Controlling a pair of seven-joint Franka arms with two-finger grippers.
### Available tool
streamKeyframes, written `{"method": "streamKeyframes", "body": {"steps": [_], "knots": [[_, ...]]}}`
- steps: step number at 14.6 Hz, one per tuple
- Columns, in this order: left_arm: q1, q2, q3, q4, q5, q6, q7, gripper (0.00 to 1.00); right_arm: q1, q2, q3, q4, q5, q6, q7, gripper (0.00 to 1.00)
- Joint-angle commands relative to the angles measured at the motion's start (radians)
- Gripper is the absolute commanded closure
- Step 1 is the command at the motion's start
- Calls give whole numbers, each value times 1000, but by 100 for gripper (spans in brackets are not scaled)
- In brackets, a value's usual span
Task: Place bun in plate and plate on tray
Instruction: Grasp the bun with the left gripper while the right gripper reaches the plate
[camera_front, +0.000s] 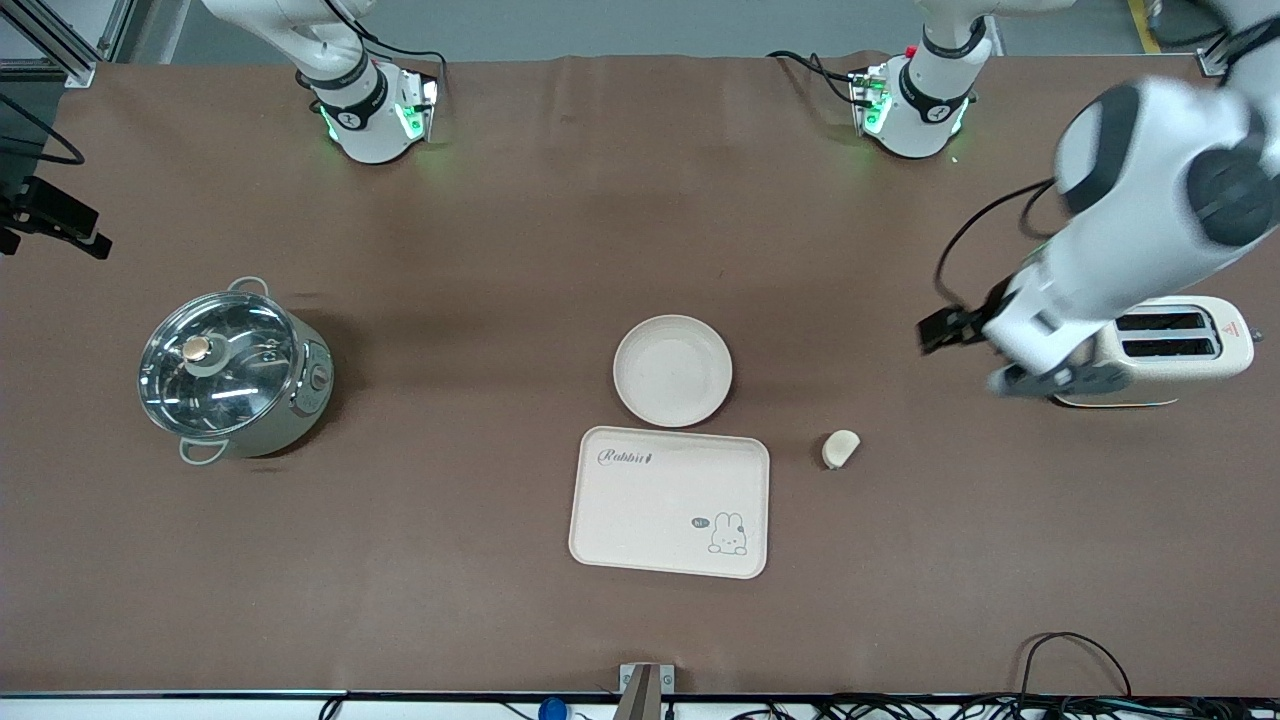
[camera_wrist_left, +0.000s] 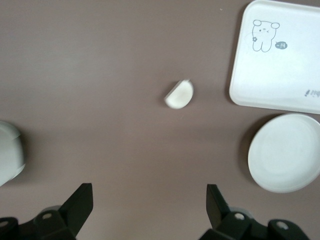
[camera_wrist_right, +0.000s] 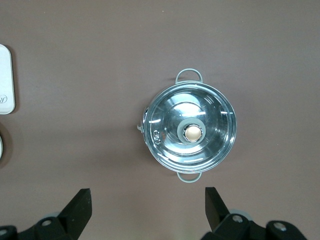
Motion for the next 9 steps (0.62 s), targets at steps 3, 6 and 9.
{"method": "streamKeyframes", "body": {"steps": [3, 6, 9], "knots": [[-18, 245, -23, -13, 120, 270, 35, 0, 18, 2, 13, -5, 42, 33, 29, 0], [-27, 342, -23, -9, 140, 349, 35, 0, 87, 77, 13, -75, 53, 111, 51, 0], [-50, 405, -23, -9, 141, 427, 35, 0, 124, 86, 13, -236, 155, 253, 104, 0]]}}
